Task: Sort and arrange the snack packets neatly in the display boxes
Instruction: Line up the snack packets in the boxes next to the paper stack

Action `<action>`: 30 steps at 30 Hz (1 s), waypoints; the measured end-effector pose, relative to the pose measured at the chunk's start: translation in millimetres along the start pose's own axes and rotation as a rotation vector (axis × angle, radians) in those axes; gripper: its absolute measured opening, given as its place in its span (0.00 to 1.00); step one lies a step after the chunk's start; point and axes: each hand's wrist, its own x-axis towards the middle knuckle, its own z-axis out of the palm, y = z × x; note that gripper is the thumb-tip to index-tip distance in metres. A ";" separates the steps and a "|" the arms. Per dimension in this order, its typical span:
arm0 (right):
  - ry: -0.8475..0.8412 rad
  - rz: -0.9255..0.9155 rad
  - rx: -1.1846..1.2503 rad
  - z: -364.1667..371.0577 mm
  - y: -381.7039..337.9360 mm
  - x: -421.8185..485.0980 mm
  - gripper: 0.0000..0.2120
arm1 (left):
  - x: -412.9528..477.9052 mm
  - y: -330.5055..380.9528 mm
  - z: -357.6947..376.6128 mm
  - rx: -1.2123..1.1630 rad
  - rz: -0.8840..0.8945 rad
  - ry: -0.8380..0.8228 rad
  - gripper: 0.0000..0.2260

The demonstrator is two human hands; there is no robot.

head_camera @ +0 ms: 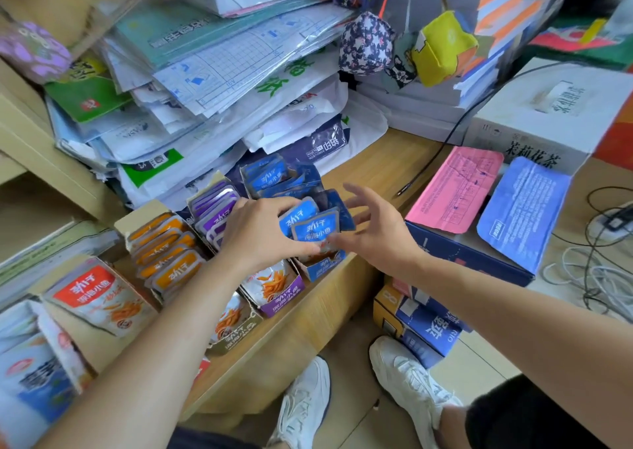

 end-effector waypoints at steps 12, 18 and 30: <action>0.003 -0.179 -0.154 7.2 -7.5 -5.9 0.27 | -30.5 -11.1 2.8 0.150 0.197 0.242 0.25; -0.003 -0.170 -0.143 7.5 -7.3 -4.6 0.26 | -29.8 -5.6 15.2 0.173 0.232 0.325 0.14; 0.036 -0.126 -0.087 2.4 -15.2 2.1 0.19 | -24.6 -10.0 5.0 -0.351 0.087 0.294 0.05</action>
